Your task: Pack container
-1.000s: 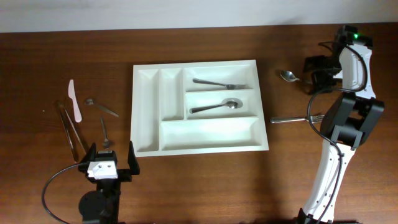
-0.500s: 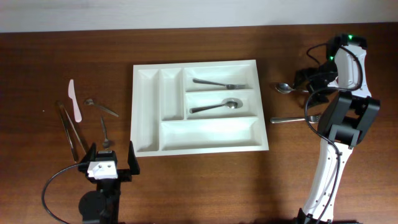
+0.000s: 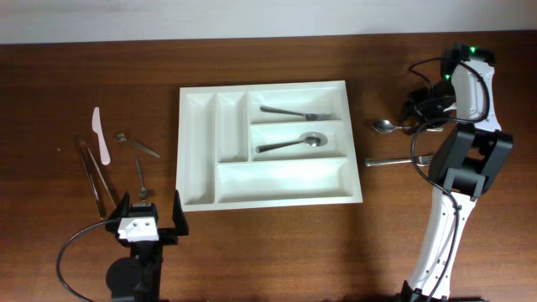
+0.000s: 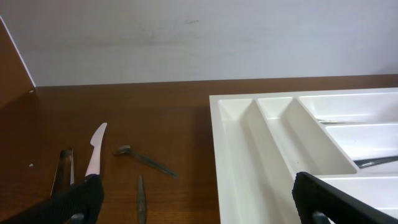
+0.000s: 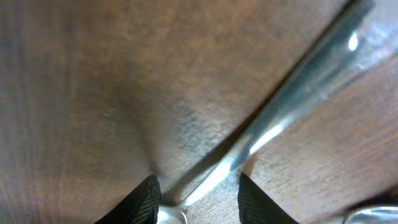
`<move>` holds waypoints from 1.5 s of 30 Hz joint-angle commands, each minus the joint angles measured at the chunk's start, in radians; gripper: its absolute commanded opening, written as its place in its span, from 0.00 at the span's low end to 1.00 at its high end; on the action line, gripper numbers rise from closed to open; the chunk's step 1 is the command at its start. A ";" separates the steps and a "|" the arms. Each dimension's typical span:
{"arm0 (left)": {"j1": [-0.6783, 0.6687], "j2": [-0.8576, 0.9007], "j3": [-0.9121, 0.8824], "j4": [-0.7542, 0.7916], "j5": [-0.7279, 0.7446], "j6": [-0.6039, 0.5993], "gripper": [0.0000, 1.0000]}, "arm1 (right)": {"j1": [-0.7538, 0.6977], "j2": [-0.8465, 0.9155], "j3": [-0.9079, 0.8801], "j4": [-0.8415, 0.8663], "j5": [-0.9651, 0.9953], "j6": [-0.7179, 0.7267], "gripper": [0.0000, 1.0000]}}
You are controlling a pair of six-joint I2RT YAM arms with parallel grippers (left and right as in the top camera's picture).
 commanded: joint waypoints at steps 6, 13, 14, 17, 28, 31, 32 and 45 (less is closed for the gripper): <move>0.005 -0.006 -0.006 0.000 0.000 0.015 0.99 | 0.009 0.071 -0.027 0.077 0.051 -0.106 0.41; 0.005 -0.006 -0.006 0.000 0.000 0.015 0.99 | 0.059 0.071 -0.027 0.028 0.081 -0.018 0.42; 0.005 -0.006 -0.006 0.000 0.000 0.015 0.99 | 0.071 0.071 -0.027 0.029 0.080 0.009 0.42; 0.005 -0.006 -0.006 0.000 0.000 0.015 0.99 | 0.107 0.071 -0.027 0.033 0.081 0.057 0.41; 0.005 -0.006 -0.006 0.000 0.000 0.015 0.99 | 0.205 0.072 -0.027 0.042 0.142 0.129 0.42; 0.005 -0.006 -0.006 0.000 0.000 0.015 0.99 | 0.198 0.072 -0.027 0.032 0.146 0.128 0.42; 0.005 -0.006 -0.006 0.000 0.000 0.015 0.99 | 0.193 0.072 -0.031 0.028 0.148 0.127 0.43; 0.005 -0.006 -0.006 0.000 0.000 0.015 0.99 | 0.171 0.072 -0.235 0.064 0.172 0.101 0.04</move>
